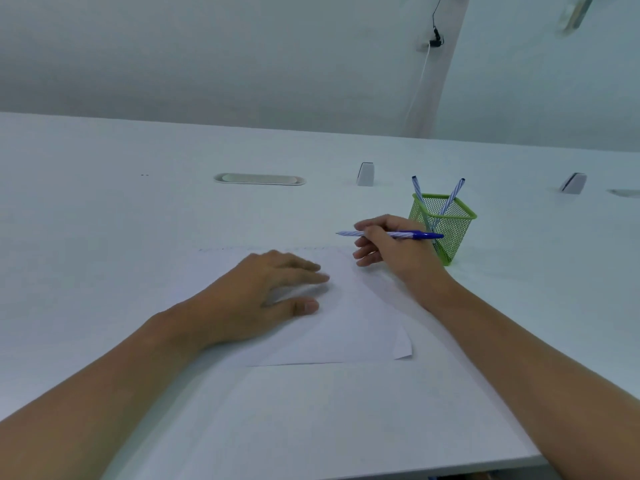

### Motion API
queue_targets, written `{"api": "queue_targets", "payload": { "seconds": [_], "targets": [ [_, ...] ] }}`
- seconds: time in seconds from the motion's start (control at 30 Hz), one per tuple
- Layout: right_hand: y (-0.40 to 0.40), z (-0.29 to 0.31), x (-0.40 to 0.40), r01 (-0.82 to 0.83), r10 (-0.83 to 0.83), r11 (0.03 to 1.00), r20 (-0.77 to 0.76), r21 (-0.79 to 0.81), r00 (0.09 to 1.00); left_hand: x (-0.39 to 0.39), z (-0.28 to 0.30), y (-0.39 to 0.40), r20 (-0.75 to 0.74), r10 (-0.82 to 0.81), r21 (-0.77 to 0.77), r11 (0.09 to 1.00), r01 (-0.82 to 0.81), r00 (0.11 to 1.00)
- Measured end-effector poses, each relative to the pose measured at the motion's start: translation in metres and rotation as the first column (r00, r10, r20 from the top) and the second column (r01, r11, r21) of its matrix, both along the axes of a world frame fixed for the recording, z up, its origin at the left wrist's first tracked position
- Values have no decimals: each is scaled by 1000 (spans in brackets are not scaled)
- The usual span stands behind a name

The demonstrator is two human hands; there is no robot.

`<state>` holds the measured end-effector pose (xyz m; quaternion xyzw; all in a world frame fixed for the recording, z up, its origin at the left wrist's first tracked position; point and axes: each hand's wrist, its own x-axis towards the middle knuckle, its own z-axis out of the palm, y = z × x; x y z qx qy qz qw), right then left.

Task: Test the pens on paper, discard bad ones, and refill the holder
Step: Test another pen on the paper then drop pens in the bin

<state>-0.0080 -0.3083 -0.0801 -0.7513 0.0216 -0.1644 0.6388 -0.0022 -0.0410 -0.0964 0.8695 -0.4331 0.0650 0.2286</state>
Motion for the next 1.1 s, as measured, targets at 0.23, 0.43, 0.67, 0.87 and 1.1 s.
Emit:
{"api": "queue_targets", "payload": {
  "seconds": [0.23,0.43,0.67,0.87,1.1],
  "targets": [
    [-29,-6,-10,-63,61,998,-100,-19,993,4,-3,6,-108,-5,-17,1000,3,994],
    [-29,-5,-10,-27,5,978,-110,-205,994,4,-1,4,-129,-9,-9,1000,8,992],
    [-27,-6,-9,-38,13,953,-85,-301,996,3,0,2,-156,4,-1,1000,-4,988],
    [-28,-7,-8,-27,0,950,-85,-312,996,1,0,2,-168,16,-2,1000,-16,986],
    [-30,-8,-8,-16,-9,953,-83,-303,997,0,2,2,-187,20,-3,1000,-21,982]
  ]
}}
